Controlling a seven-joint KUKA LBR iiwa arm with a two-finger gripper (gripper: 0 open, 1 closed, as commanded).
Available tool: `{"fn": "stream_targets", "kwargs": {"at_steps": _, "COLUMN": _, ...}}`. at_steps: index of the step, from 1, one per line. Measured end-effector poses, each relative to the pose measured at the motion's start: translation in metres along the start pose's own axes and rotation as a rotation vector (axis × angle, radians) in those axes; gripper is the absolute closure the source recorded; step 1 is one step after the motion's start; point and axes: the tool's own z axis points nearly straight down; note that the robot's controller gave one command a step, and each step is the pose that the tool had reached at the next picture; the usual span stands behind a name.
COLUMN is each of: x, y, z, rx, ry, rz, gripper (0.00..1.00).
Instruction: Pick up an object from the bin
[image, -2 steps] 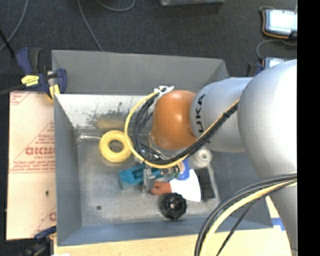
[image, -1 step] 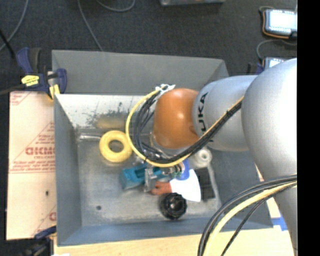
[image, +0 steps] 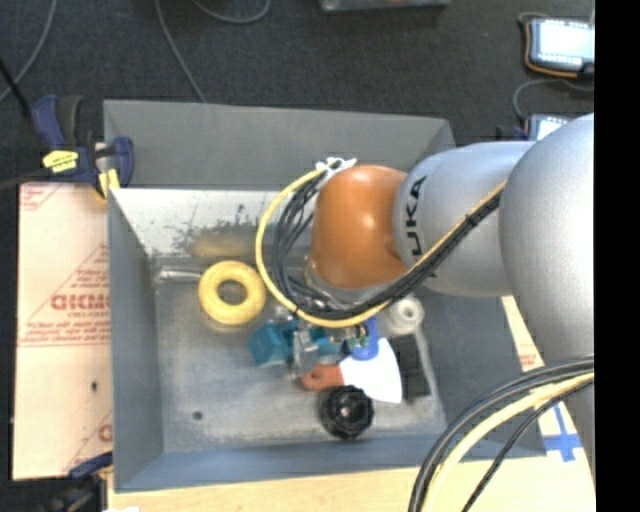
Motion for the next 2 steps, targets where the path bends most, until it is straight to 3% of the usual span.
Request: {"fn": "stream_targets", "kwargs": {"at_steps": 2, "x": -0.002, "y": -0.001, "z": -0.028, "rx": 0.001, "ry": -0.008, "rz": 0.002, "gripper": 1.00}}
